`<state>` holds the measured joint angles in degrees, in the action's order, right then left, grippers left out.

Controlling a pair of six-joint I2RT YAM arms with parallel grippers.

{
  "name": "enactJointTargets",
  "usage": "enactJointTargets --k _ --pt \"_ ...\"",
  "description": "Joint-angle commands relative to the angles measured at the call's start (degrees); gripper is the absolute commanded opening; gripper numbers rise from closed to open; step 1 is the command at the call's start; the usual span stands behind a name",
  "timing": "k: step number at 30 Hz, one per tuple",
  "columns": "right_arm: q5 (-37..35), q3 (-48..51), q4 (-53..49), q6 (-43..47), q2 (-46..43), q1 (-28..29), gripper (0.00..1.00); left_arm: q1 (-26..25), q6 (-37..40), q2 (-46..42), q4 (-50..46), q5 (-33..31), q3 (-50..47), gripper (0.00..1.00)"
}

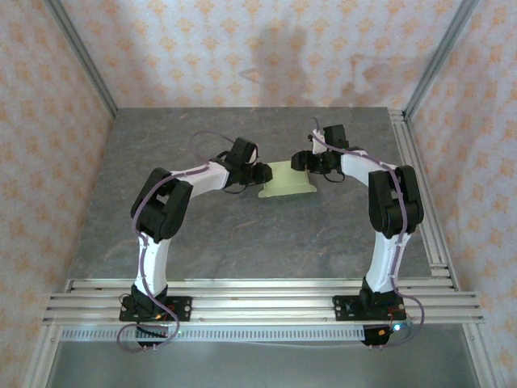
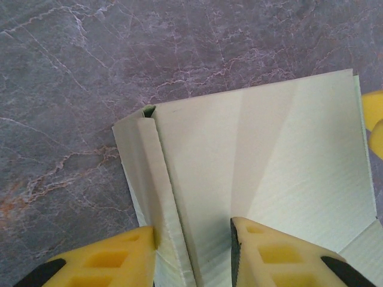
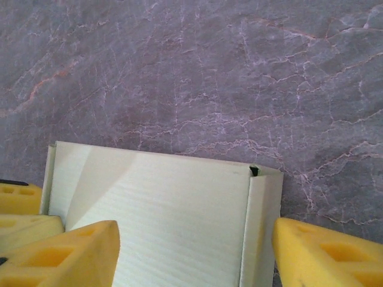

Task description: Fold the paper box

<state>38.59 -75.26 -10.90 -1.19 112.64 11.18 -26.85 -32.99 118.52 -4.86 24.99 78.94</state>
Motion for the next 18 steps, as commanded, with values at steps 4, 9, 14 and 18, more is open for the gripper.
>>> enactJointTargets --k 4,9,14,18 --pt "-0.30 6.32 8.79 -10.98 -6.46 -3.17 0.73 0.62 0.29 -3.32 -0.45 -0.12 -1.59 0.36" --pt "-0.53 8.98 9.01 -11.70 -8.34 -3.71 0.74 1.78 -1.05 -4.60 2.06 2.05 -3.42 0.40" --pt "-0.51 10.28 9.04 -11.86 -8.51 -3.69 0.74 2.42 -1.27 -3.89 2.84 4.27 -3.61 0.33" --pt "-0.27 10.84 9.63 -12.56 -8.38 -3.71 0.74 2.70 -1.88 -3.56 3.76 5.21 -4.21 0.22"
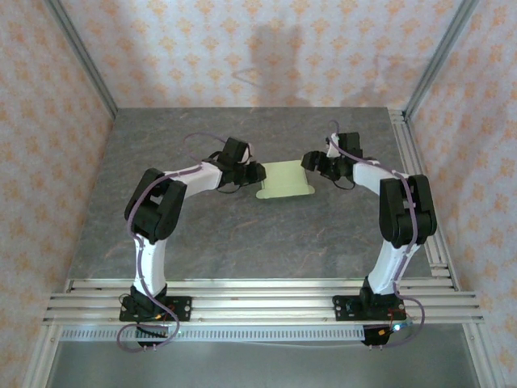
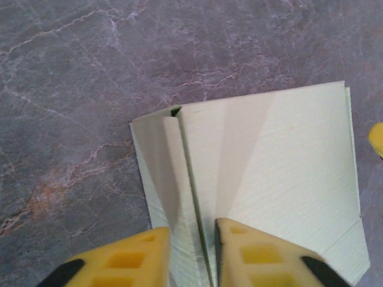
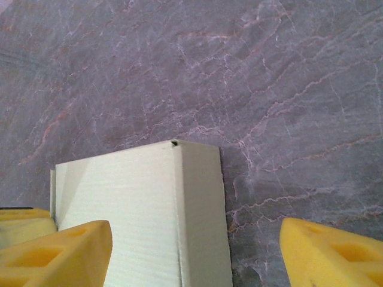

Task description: Fold the paper box

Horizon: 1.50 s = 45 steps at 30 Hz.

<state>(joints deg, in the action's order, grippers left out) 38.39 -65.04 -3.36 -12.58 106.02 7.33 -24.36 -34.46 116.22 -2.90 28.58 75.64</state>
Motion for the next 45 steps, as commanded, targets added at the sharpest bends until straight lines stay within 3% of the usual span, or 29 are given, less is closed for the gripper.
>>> enactJointTargets --k 1,10,18,22,27,32,36,45 --pt "-0.01 0.69 2.17 -1.32 -1.63 0.14 0.74 0.24 -0.54 -1.27 2.01 1.95 -1.10 0.21" --pt "2.03 1.86 2.72 -2.44 -2.72 0.14 0.75 1.99 0.71 0.27 3.86 6.72 -2.29 0.12" --pt "5.90 4.88 5.98 -4.57 -4.35 0.05 0.90 3.86 2.18 0.41 6.05 10.58 -4.33 0.08" --pt "9.40 7.28 10.58 -8.19 -4.77 0.04 0.92 4.05 2.27 0.14 6.44 10.87 -4.53 0.08" --pt "14.36 9.63 18.75 -14.00 -3.05 0.00 0.83 4.04 2.40 0.64 6.45 11.03 -4.14 0.08" --pt "18.06 10.89 25.80 -18.77 -1.62 0.05 0.68 4.06 2.09 0.87 6.44 11.04 -4.48 0.08" --pt "18.42 11.05 26.25 -18.86 -1.75 0.05 0.67 4.06 2.15 1.11 6.32 10.71 -4.77 0.08" --pt "11.61 9.08 15.74 -12.74 -1.19 0.05 0.84 4.10 2.44 1.39 5.28 9.26 -4.88 0.08"
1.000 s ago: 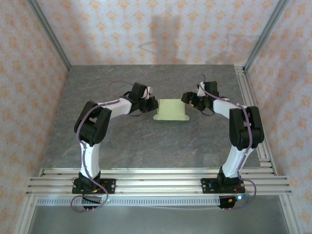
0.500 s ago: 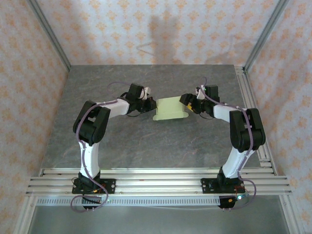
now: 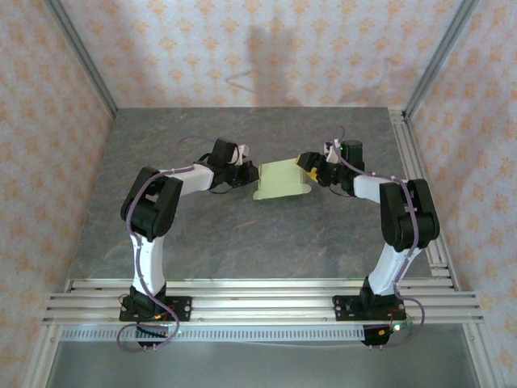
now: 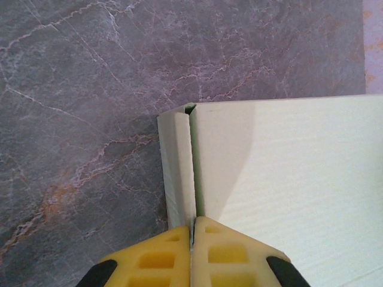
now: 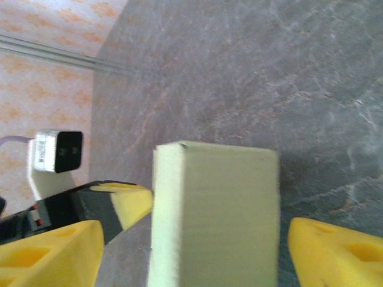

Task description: Fold the paper box

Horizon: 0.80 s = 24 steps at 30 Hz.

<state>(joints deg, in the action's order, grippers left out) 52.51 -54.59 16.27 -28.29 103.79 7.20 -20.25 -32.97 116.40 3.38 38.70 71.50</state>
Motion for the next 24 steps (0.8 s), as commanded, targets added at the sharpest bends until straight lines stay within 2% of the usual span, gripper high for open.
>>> enactJointTargets --k 1,5,8,14,20,24 --pt "-3.69 -1.62 -5.19 3.85 1.11 0.18 0.85 -0.05 0.98 1.22 -0.92 -0.90 -0.75 0.08" --pt "-1.45 -1.67 -4.74 3.46 1.73 0.18 0.86 0.00 0.67 1.37 -0.66 -0.73 -0.93 0.08" --pt "1.78 -1.23 -0.99 0.94 2.13 0.13 0.76 -0.05 0.63 1.46 -0.65 -0.64 -0.84 0.08" --pt "3.51 0.07 4.26 -2.09 1.78 0.18 0.59 0.03 0.84 2.07 -0.95 -0.79 -0.41 0.08" --pt "4.23 0.88 8.84 -6.26 1.94 0.18 0.47 -0.02 0.40 2.36 -0.10 -0.82 -0.82 0.12" --pt "3.63 0.86 8.92 -6.68 1.34 0.18 0.45 -0.04 0.35 1.28 0.31 -1.38 -1.09 0.18"
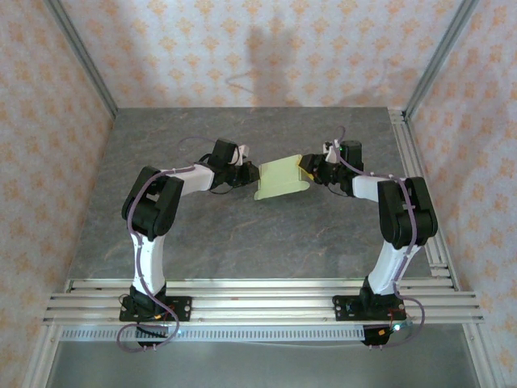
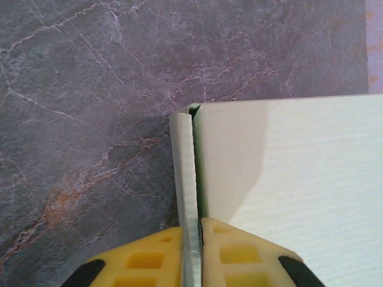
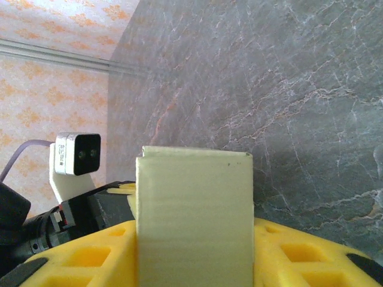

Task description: Fold the paper box

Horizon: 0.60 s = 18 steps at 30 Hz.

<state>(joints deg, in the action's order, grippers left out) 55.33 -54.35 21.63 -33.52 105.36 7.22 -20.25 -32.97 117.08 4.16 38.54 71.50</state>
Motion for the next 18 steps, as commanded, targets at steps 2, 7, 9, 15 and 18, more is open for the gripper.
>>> enactJointTargets --k 2,7,9,15,18 --pt "0.58 0.49 2.95 -1.32 -0.71 0.16 0.43 0.00 0.44 -0.43 -0.08 -1.77 -1.50 0.22" --pt "-0.58 0.14 0.63 -0.29 -1.77 0.12 0.40 0.00 1.06 -2.99 0.33 -3.28 -2.12 0.30" --pt "-0.83 -0.06 -0.16 -0.13 -2.05 0.15 0.40 -0.03 1.22 -4.72 2.30 -4.37 -3.39 0.36" --pt "-1.94 0.11 -0.18 -2.17 -3.63 -0.60 0.40 -0.01 7.70 -12.42 10.97 -7.20 -9.61 0.86" --pt "-2.34 0.71 1.18 -5.05 -5.06 -1.79 0.40 -0.10 12.57 -15.83 14.04 -8.75 -11.88 1.00"
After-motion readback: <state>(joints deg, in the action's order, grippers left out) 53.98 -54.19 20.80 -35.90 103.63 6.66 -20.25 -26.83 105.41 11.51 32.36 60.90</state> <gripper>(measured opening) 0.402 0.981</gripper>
